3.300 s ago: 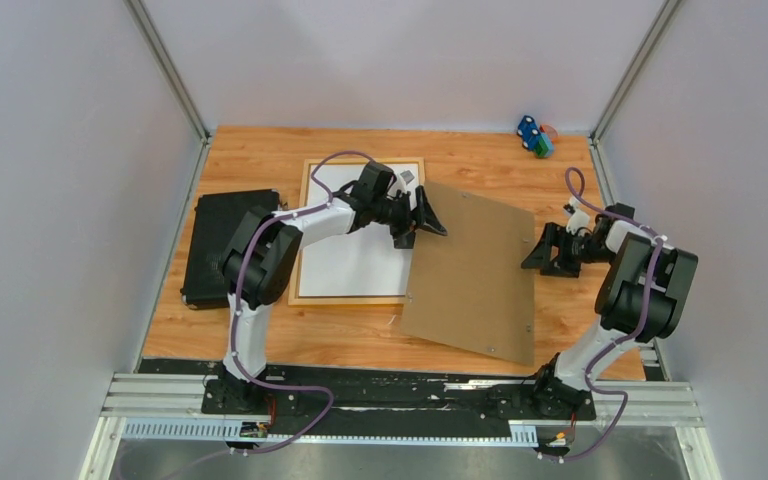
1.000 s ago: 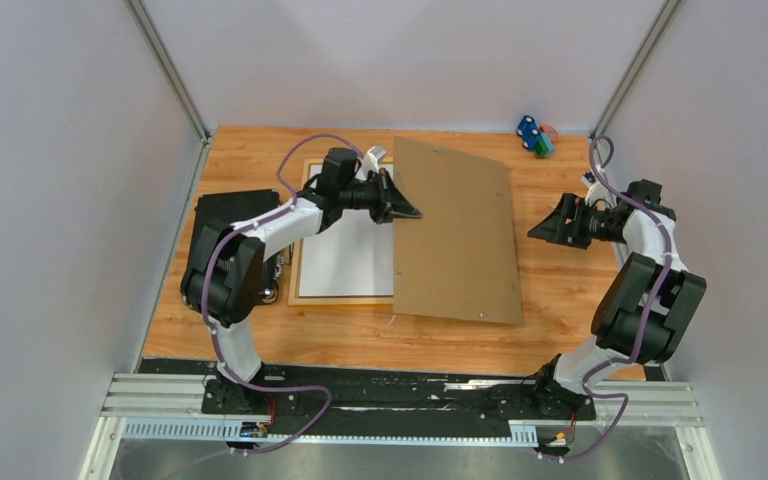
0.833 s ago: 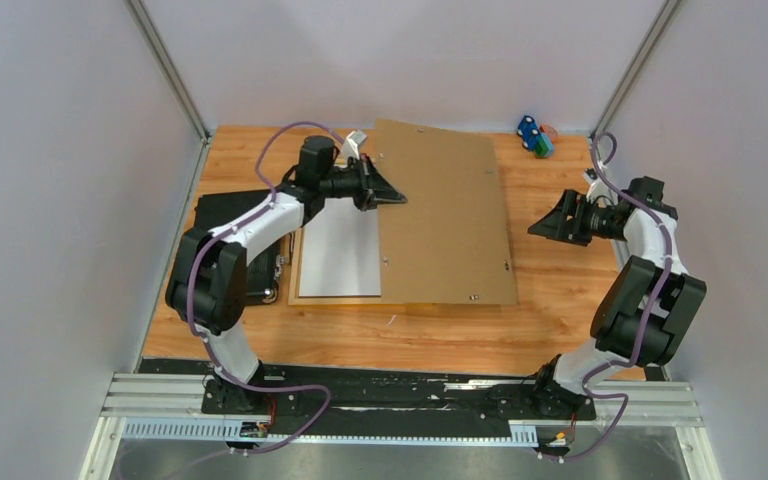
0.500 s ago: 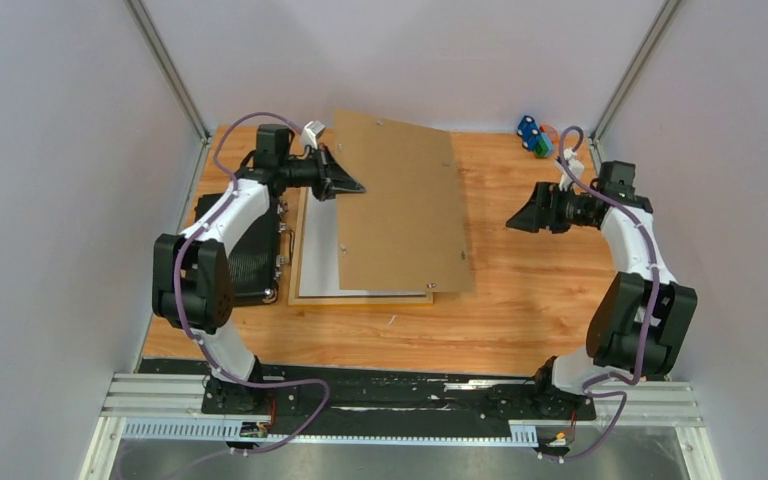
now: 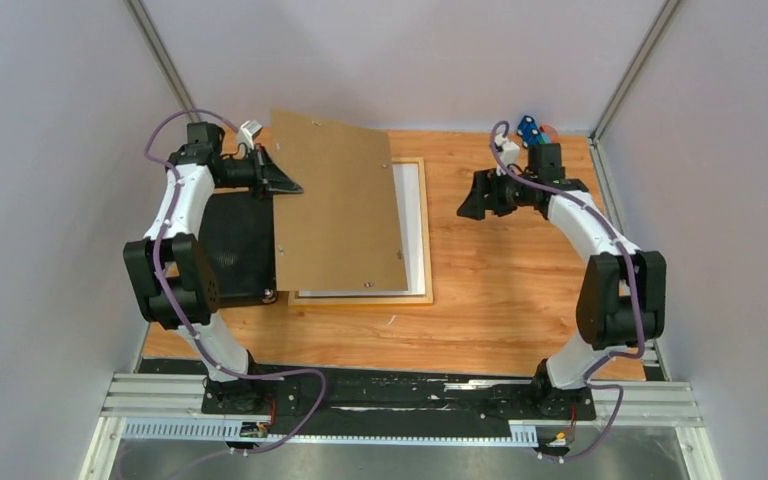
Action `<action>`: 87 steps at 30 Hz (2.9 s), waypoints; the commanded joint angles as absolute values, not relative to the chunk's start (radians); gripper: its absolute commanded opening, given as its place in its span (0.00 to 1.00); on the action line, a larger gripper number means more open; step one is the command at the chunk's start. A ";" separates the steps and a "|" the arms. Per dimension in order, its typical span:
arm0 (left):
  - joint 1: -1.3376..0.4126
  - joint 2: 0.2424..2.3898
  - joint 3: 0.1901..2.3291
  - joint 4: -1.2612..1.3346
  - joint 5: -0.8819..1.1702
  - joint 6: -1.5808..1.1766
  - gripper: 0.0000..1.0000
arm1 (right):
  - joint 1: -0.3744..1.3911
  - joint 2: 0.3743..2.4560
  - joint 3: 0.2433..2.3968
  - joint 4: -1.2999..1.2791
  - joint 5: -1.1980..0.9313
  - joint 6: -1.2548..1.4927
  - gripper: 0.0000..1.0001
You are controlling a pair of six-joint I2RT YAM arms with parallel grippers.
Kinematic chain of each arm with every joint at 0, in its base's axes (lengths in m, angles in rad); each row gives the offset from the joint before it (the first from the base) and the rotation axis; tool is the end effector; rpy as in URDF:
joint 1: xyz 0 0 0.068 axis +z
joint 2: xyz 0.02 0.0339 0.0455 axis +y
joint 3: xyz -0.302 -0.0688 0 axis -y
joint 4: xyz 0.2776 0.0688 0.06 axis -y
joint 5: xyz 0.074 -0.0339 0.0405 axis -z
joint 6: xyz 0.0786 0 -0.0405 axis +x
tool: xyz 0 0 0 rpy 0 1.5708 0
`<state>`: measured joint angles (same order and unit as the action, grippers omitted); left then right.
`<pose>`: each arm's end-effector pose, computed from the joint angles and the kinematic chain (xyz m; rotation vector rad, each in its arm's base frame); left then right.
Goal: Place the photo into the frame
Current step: Turn over the photo frame item at the center of the board, then move the photo frame to the center of the board.
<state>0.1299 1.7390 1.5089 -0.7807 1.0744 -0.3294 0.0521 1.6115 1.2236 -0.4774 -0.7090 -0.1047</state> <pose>0.4192 -0.0149 0.3119 -0.1414 2.3536 -1.4439 0.3954 0.0719 0.2640 -0.4924 2.2675 0.8284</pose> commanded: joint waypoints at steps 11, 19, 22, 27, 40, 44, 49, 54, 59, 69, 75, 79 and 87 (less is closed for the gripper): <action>0.187 1.865 1.556 -0.839 1.264 -0.241 0.00 | 0.199 1.916 1.407 -0.281 -0.635 0.094 0.79; 0.194 1.897 1.537 -0.746 1.304 -0.315 0.00 | 0.256 2.024 1.463 -0.281 -0.518 0.109 0.73; 0.202 1.895 1.536 -0.746 1.319 -0.319 0.00 | 0.274 2.061 1.490 -0.281 -0.473 0.120 0.70; 0.214 1.895 1.537 -0.763 1.347 -0.309 0.00 | 0.282 2.119 1.522 -0.282 -0.434 0.154 0.61; 0.229 1.924 1.564 -0.854 1.332 -0.212 0.00 | 0.292 2.165 1.527 -0.287 -0.423 0.173 0.43; 0.229 1.928 1.568 -0.849 1.315 -0.208 0.00 | 0.300 2.169 1.524 -0.288 -0.420 0.178 0.44; 0.229 1.939 1.575 -0.847 1.306 -0.210 0.00 | 0.309 2.168 1.517 -0.291 -0.413 0.177 0.44; 0.229 1.948 1.583 -0.840 1.298 -0.211 0.00 | 0.314 2.174 1.517 -0.293 -0.419 0.175 0.44; 0.229 1.951 1.582 -0.828 1.298 -0.218 0.00 | 0.325 2.188 1.528 -0.302 -0.419 0.173 0.42; 0.229 1.960 1.576 -0.804 1.305 -0.232 0.00 | 0.338 2.195 1.530 -0.323 -0.361 0.176 0.34; 0.229 1.958 1.571 -0.790 1.308 -0.235 0.00 | 0.337 2.183 1.520 -0.335 -0.299 0.169 0.25; 0.229 1.949 1.532 -0.704 1.323 -0.281 0.00 | 0.334 2.152 1.482 -0.335 -0.266 0.161 0.18; 0.183 1.923 1.391 -0.404 1.348 -0.451 0.00 | 0.285 2.039 1.338 -0.313 -0.247 0.146 0.09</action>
